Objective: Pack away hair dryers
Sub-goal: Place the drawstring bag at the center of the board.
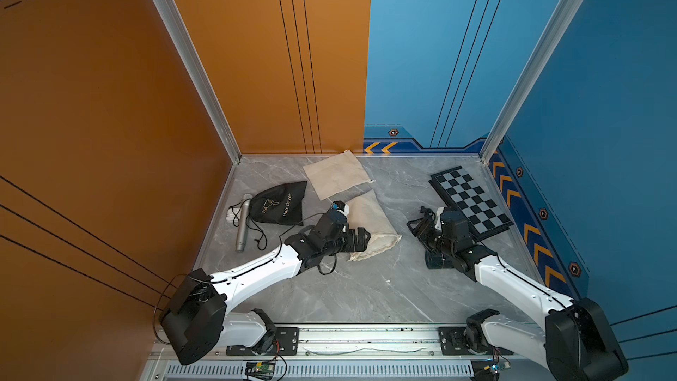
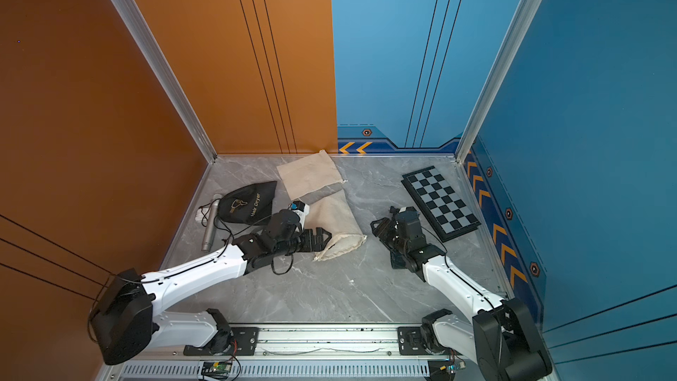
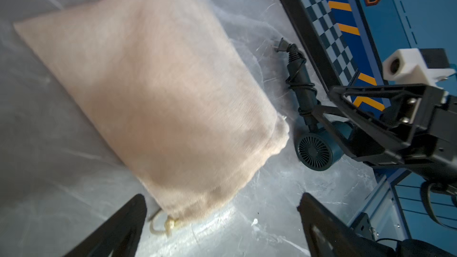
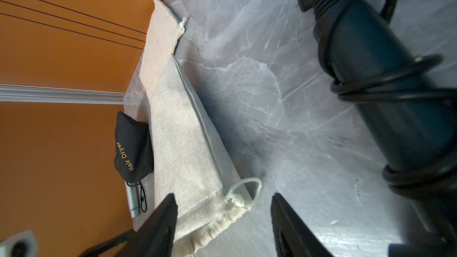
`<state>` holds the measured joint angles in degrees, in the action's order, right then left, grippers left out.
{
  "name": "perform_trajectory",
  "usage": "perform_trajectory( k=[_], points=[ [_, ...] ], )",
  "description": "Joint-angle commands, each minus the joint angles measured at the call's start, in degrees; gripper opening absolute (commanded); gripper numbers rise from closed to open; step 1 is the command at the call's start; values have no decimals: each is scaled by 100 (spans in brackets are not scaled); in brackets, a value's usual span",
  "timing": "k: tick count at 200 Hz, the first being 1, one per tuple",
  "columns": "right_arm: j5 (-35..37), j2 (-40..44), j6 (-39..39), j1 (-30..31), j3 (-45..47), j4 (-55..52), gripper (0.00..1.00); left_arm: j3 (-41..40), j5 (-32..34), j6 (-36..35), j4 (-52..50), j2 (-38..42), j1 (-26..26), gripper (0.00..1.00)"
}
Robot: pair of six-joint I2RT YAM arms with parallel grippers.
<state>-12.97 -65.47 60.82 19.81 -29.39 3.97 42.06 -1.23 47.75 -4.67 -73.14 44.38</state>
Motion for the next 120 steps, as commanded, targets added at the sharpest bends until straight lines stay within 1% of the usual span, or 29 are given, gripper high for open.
perform_trajectory(
  k=[1, 14, 29, 30, 33, 46, 62, 83, 105, 120],
  points=[
    [-100, 9, 204, -33, 73, -106, 62, -590, 616, 2128, -3, 595, 145, 94],
    [-142, -24, 278, -40, 73, -137, 62, -1051, 826, 2906, -9, 980, 278, 89],
    [-186, -57, 418, -45, 99, -120, 62, -1507, 1169, 3716, 61, 1375, 505, 88],
    [-183, -60, 433, -47, 99, -114, 62, -1530, 1178, 3755, 71, 1391, 521, 85],
    [-184, -68, 484, -38, 106, -97, 62, -1588, 1241, 3903, 97, 1437, 562, 82],
    [-220, -117, 719, -40, 152, 70, 62, -1806, 1418, 4420, 338, 1548, 657, 77],
    [-255, -187, 1069, -63, 145, 104, 61, -1958, 1580, 4980, 770, 1482, 712, 70],
    [-452, -356, 1628, -76, 166, 173, 60, -1926, 1811, 5563, 1013, 1259, 775, 62],
    [-659, -614, 2105, -87, 192, 304, 59, -1776, 2126, 6028, 1090, 962, 885, 58],
    [-784, -814, 2323, -100, 251, 579, 57, -1740, 2171, 6313, 1346, 670, 921, 57]
  ],
)
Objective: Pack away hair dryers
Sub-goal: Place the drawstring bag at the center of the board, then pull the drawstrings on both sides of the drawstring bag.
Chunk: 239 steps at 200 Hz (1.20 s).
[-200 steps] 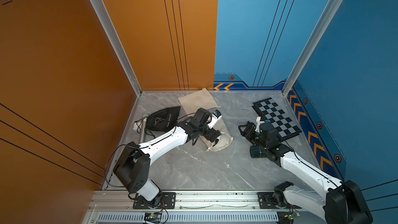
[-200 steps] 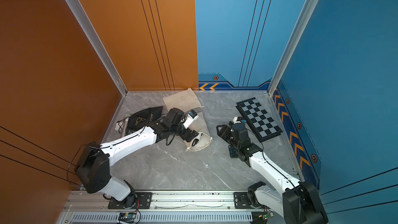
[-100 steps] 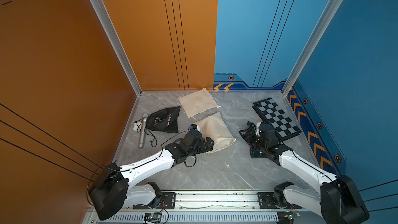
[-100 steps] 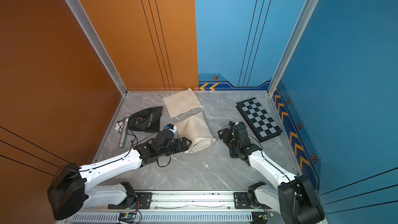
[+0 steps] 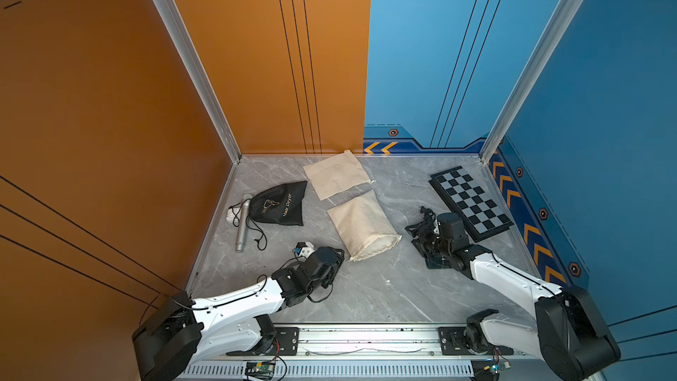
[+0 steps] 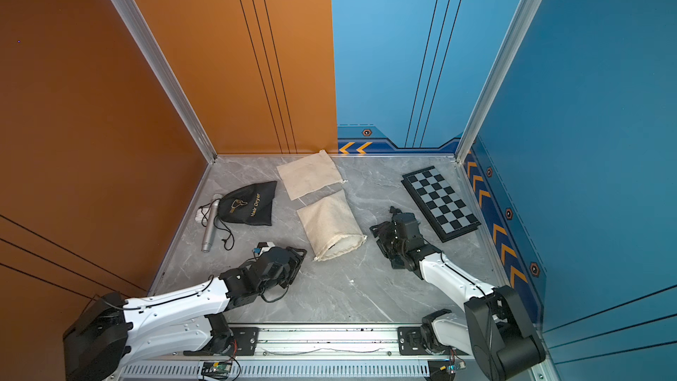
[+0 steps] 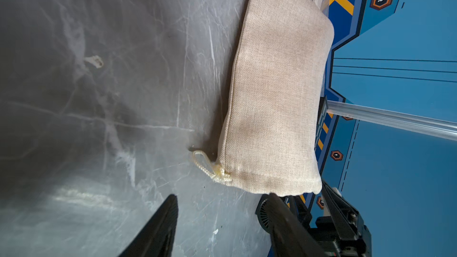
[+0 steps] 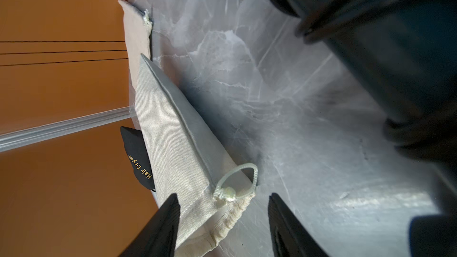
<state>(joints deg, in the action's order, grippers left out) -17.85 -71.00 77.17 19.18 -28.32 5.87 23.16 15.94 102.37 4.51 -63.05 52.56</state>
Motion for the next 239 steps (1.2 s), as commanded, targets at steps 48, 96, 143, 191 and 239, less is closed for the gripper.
perform_trajectory(
  k=[48, 96, 143, 191, 239],
  points=[
    [-533, -815, 1108, -61, 168, 1087, 53, 255, 681, 1666, 767, -1117, 430, 49],
    [-535, -895, 1072, -55, -28, 1008, 52, 470, 663, 2143, 842, -1570, 527, 48],
    [-443, -696, 987, 1, -208, 672, 51, 430, 783, 2410, 1116, -1901, 545, 40],
    [-320, -476, 888, 74, -267, 292, 51, 325, 842, 2489, 1264, -2148, 463, 0],
    [-153, -255, 485, 242, -421, -511, 52, 133, 881, 2279, 1554, -2144, 334, 0]
  ],
)
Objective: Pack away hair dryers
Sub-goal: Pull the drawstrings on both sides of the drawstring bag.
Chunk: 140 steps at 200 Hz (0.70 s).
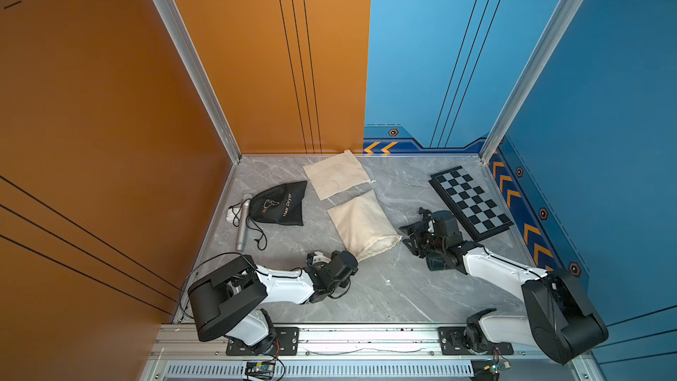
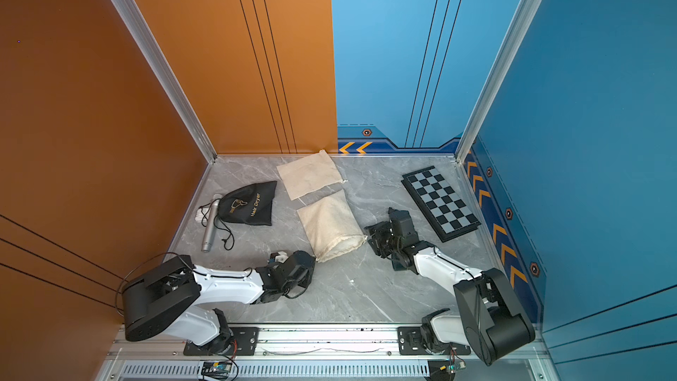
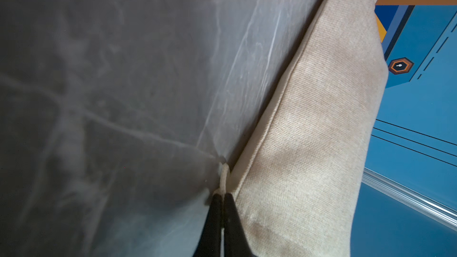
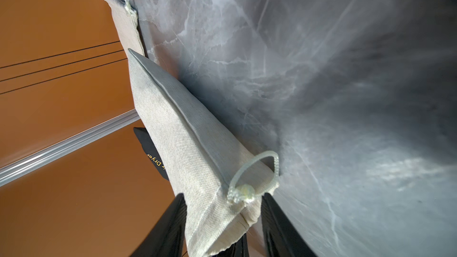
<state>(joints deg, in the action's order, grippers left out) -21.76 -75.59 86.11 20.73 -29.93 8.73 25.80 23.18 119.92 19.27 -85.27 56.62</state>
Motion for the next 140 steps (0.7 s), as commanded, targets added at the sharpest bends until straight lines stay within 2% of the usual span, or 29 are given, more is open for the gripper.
perform_trajectory(
  k=[1, 55, 140],
  points=[
    [240, 203, -423, 88, -263, -813, 52, -134, 159, 515, 78, 89, -72, 0],
    [237, 93, -547, 63, -306, -1031, 49, -225, 154, 192, 77, 425, -289, 0],
    [63, -965, -195, 157, -716, -469, 48, -388, 76, 67, 77, 691, -462, 0]
  ],
)
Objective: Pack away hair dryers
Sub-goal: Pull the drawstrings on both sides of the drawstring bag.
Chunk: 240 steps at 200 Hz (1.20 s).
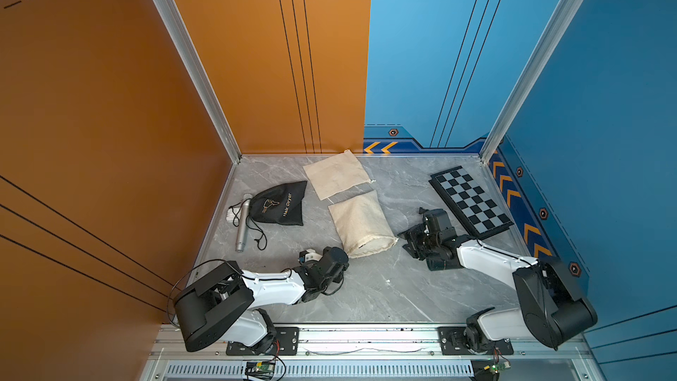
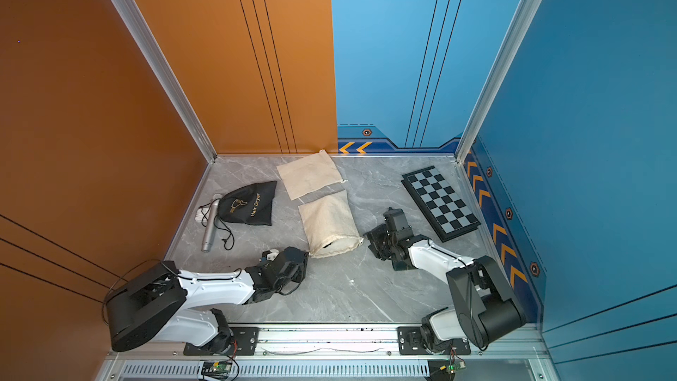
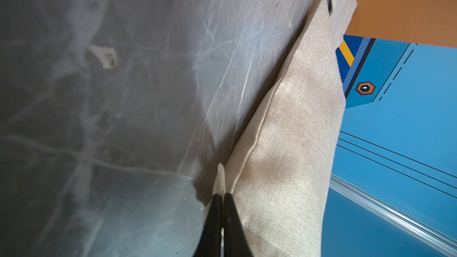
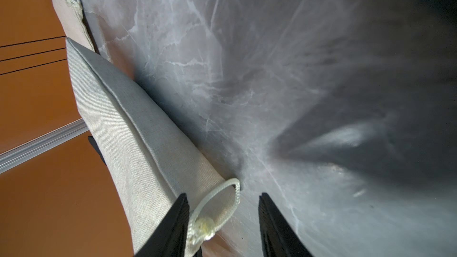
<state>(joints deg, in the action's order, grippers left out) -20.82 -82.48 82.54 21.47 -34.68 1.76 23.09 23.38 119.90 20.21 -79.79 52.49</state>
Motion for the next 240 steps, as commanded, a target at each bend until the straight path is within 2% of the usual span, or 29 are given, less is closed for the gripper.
perform_trajectory(
  k=[1, 39, 48, 63, 73, 84, 127, 160, 206, 240],
  points=[
    [-38, -290, 168, 88, -246, 233, 48, -123, 55, 69, -17, 145, -47, 0],
    [-88, -518, 423, 315, -372, 374, 40, -185, 45, 62, -12, 209, -105, 0],
    [-81, -554, 429, 371, -403, 381, 34, -198, 43, 54, -16, 218, -123, 0],
    [-81, -594, 455, 448, -413, 403, 18, -204, 38, 57, -10, 235, -142, 0],
    [-74, -594, 464, 471, -409, 383, 13, -222, 38, 56, -16, 260, -155, 0],
    [-54, -548, 467, 481, -376, 367, 0, -235, 36, 35, -15, 290, -182, 0],
    [341, -65, 2, 363, -456, -372, 0, -365, 35, -219, -10, 648, -371, 0],
    [672, 445, -559, 36, -599, -984, 0, -341, 55, -682, -458, 1336, -676, 0],
    [1061, 806, -1570, -327, -1260, -1862, 0, 35, -300, -1597, -1552, 2441, -1663, 0],
    [1497, 995, -2540, -653, -1911, -2414, 0, 494, -906, -2260, -1998, 2786, -2548, 0]
  ],
)
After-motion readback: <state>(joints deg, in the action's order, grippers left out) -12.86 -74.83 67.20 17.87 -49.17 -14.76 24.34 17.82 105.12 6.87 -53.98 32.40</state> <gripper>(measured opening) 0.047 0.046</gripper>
